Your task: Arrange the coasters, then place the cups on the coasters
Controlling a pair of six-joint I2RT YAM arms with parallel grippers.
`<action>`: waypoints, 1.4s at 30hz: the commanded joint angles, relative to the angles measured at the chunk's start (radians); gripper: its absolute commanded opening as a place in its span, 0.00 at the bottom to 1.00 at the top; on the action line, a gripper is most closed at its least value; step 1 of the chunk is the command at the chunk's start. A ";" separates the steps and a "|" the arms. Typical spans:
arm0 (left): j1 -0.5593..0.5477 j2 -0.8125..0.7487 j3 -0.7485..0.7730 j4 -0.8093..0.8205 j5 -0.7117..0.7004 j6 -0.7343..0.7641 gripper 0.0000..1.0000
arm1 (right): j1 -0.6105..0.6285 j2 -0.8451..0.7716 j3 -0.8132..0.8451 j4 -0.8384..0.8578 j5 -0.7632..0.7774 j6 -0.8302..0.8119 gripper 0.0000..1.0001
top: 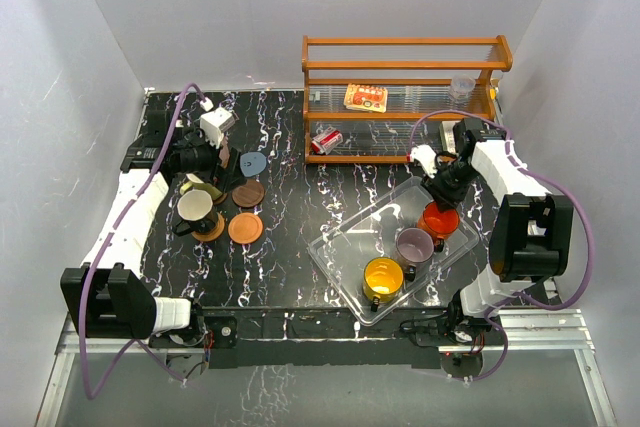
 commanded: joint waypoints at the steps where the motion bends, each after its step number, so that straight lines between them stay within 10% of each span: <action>1: -0.008 -0.015 0.001 -0.002 0.008 0.006 0.99 | -0.002 0.002 0.046 -0.002 -0.008 -0.027 0.23; 16: -0.016 -0.004 -0.002 -0.001 -0.010 0.010 0.99 | -0.001 0.005 0.068 -0.016 0.029 -0.090 0.01; 29: -0.030 0.016 0.011 0.004 -0.028 0.011 0.99 | -0.002 -0.008 0.208 -0.050 0.051 -0.105 0.00; 42: -0.091 0.059 0.073 0.041 -0.094 -0.063 0.99 | 0.197 0.005 0.452 0.038 0.127 0.360 0.00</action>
